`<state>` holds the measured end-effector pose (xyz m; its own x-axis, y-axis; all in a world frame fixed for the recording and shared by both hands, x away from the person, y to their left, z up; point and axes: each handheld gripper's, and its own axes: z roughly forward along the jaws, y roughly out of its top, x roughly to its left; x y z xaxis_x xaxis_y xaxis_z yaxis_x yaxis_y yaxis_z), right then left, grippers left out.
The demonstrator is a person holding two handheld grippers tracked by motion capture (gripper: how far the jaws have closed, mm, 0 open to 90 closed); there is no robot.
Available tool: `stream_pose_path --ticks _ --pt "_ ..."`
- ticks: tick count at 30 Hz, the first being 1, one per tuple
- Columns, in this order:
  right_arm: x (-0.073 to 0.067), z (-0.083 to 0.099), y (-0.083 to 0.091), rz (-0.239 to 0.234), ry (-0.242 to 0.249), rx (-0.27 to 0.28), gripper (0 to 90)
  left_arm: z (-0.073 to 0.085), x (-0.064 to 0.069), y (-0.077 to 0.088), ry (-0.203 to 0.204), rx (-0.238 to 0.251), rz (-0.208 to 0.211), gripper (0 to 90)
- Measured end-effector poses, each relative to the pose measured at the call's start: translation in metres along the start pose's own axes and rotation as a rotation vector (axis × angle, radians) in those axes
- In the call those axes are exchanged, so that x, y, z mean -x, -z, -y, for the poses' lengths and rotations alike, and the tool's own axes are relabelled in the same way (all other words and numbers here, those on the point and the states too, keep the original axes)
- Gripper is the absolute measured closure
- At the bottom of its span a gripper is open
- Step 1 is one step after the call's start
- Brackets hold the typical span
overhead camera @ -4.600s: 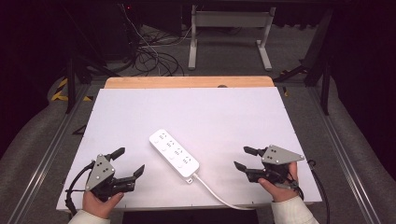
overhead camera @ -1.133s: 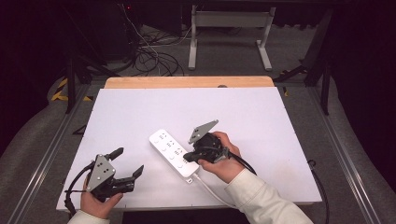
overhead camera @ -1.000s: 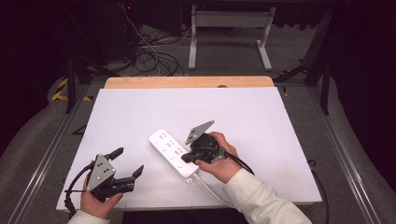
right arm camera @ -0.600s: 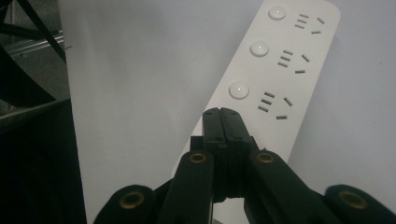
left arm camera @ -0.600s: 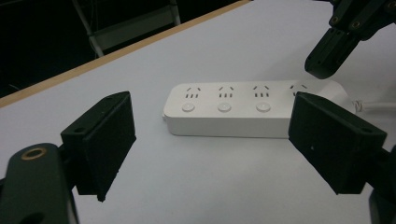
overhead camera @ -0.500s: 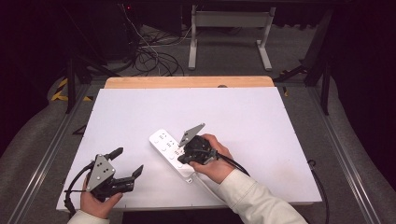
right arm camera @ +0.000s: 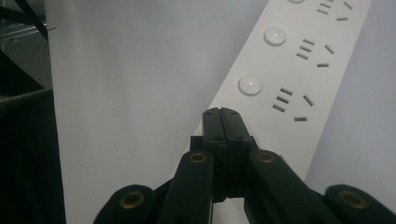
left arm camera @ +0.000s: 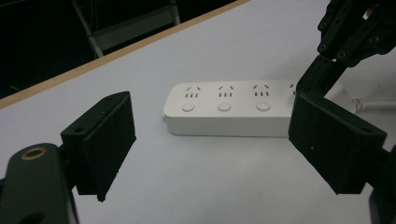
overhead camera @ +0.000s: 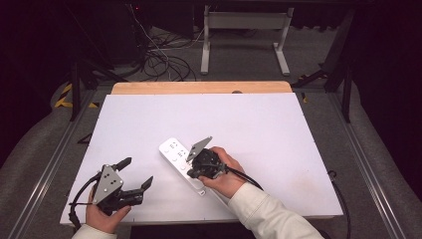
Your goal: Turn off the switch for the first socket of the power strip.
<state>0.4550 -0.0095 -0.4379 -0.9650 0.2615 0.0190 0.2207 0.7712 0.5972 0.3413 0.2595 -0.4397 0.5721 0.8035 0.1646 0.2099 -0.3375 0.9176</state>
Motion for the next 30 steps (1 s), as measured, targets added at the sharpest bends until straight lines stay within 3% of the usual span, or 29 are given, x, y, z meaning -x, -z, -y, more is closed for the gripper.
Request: stream_pose_path --ticks 30 --pt "-0.0032 0.0045 -0.0072 0.017 0.009 -0.001 90.0 -0.0001 0.0005 -0.0003 -0.011 -0.008 0.000 15.0"
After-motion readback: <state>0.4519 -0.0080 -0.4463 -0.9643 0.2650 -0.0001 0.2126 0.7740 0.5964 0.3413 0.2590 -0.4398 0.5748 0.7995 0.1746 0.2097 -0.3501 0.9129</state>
